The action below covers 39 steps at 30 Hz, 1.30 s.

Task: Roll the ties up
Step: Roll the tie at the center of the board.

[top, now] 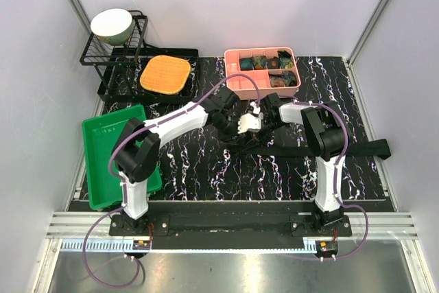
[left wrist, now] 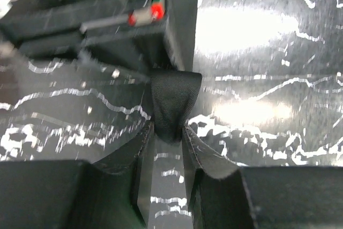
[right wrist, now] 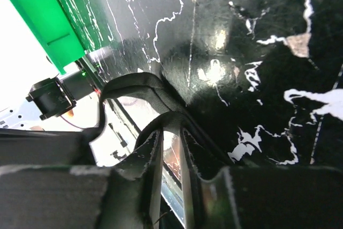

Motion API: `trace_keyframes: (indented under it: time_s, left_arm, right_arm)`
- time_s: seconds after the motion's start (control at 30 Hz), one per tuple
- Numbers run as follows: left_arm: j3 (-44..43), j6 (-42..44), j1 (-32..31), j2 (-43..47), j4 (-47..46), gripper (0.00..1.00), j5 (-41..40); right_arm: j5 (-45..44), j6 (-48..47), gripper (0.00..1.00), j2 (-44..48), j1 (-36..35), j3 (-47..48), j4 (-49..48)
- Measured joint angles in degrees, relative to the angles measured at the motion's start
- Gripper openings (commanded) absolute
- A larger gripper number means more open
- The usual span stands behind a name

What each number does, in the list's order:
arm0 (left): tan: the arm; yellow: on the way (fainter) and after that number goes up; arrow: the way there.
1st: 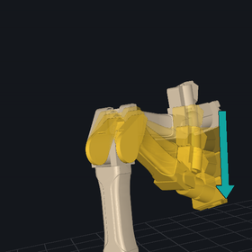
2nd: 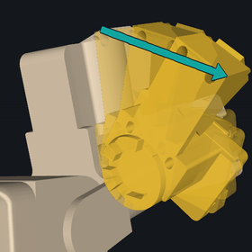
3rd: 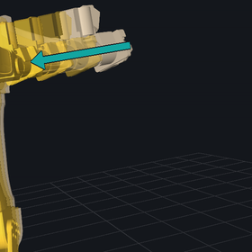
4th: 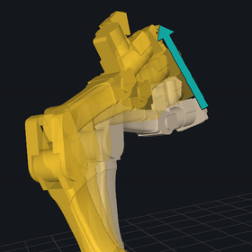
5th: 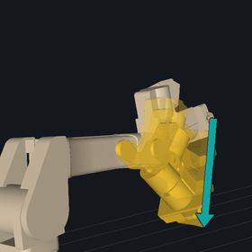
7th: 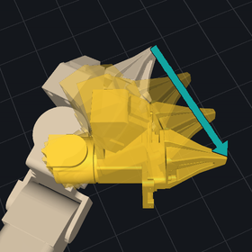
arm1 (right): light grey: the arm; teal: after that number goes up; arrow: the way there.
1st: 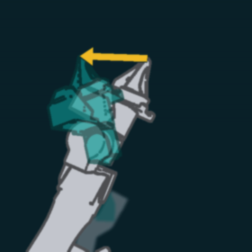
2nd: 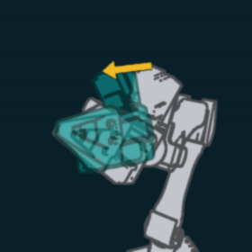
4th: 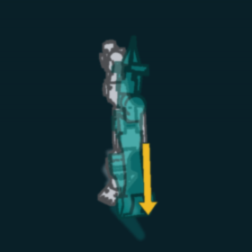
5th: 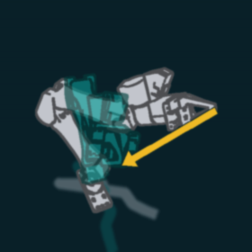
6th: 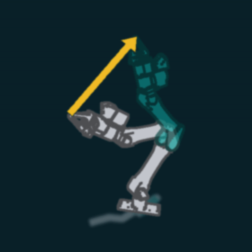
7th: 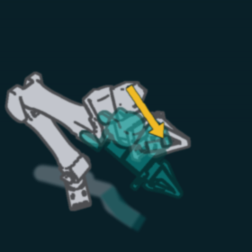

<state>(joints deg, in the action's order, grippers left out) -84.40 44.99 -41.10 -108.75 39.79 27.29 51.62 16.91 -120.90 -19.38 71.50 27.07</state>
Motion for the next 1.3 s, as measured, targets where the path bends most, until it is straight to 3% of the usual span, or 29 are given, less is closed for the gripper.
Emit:
trace_keyframes:
  time_s: [0.2,0.43,0.83,1.3]
  left_arm:
    - [-0.66,-0.26,-1.14,-4.04,0.96,0.28,-0.11]
    - [-0.66,-0.28,-1.07,-5.01,1.36,0.29,-0.46]
    - [-4.07,-0.63,-1.79,-9.38,2.32,0.29,-0.55]
    - [-5.25,-0.92,-2.08,-10.62,3.17,0.29,-0.57]
  right_arm:
    - [-0.04,-1.4,0.41,1.42,1.03,0.28,3.28]
    - [0.11,-5.38,0.47,5.66,5.97,0.07,9.27]
    - [4.0,-4.74,0.44,7.39,6.4,-4.07,6.47]
    - [5.31,-0.04,0.32,3.1,4.72,-4.37,-3.39]
